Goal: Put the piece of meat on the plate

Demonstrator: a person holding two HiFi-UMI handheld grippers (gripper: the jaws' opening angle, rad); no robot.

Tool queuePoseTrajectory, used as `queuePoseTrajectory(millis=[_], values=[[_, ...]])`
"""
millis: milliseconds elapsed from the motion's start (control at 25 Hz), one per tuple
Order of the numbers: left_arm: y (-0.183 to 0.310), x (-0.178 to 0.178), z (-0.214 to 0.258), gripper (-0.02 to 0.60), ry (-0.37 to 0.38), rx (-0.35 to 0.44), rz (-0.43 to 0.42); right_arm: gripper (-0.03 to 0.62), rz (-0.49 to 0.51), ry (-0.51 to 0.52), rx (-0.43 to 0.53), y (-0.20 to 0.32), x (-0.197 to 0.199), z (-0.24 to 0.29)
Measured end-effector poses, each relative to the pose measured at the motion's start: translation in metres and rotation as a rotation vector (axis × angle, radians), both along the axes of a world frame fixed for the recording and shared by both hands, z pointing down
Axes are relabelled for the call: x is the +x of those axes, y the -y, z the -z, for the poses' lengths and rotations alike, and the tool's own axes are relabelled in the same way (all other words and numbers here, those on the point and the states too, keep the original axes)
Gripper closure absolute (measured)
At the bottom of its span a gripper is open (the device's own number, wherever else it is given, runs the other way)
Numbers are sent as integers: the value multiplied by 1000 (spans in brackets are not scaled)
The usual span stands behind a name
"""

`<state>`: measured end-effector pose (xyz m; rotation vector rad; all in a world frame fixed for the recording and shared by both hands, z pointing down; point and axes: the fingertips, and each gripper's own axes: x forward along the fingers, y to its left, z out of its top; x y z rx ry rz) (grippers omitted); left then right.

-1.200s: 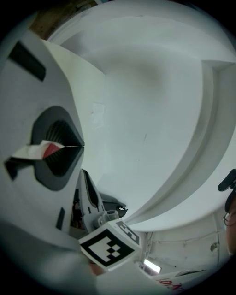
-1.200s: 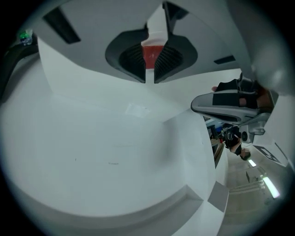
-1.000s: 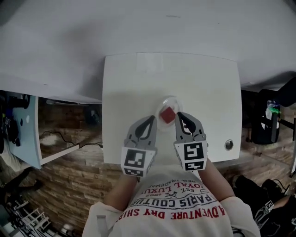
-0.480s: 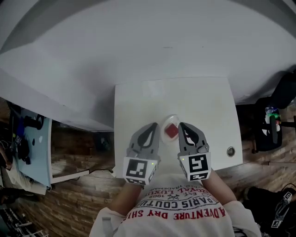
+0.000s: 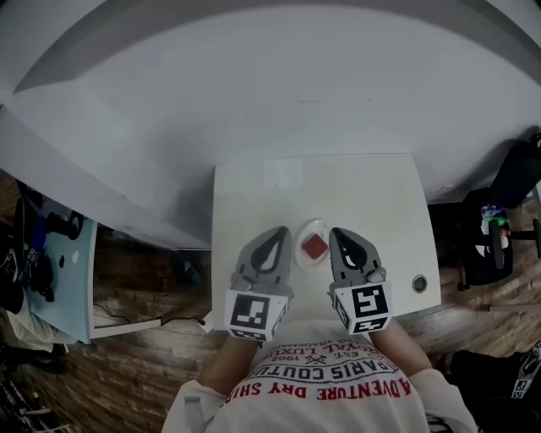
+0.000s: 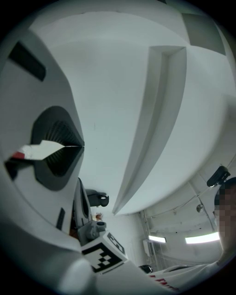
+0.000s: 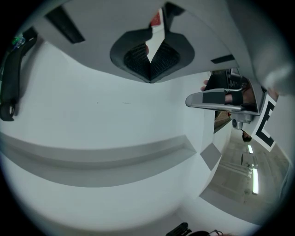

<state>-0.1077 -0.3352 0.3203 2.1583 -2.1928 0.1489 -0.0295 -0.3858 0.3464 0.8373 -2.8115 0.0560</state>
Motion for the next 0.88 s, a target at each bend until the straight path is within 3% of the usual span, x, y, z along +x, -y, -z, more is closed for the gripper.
queuePoseTrajectory(millis=[880], values=[[4, -7, -8, 574, -20, -15, 17, 582, -8, 33, -32, 7, -10, -3]])
